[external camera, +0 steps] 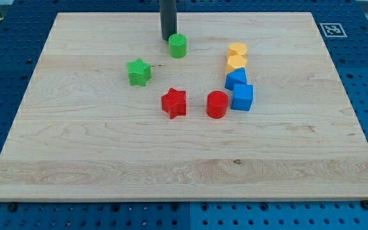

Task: Slightly push the green circle towards bottom

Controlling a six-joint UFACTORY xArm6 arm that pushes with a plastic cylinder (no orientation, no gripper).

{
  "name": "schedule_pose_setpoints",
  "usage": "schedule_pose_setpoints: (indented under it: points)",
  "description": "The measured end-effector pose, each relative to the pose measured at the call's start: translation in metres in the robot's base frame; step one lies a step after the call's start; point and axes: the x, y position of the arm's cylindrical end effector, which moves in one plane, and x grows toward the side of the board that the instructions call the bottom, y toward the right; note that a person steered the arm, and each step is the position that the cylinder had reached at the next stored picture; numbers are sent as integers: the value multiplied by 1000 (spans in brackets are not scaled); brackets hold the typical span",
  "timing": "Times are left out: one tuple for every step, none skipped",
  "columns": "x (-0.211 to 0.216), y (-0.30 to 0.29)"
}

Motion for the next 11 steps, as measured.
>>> schedule_pose_setpoints:
  points:
    - [-28,7]
    - [-25,23]
    - [-4,27]
    - [19,27]
    - [33,27]
    - [33,29]
    - [18,70]
    - [16,145]
    - [17,214]
    - [18,226]
    - [45,226]
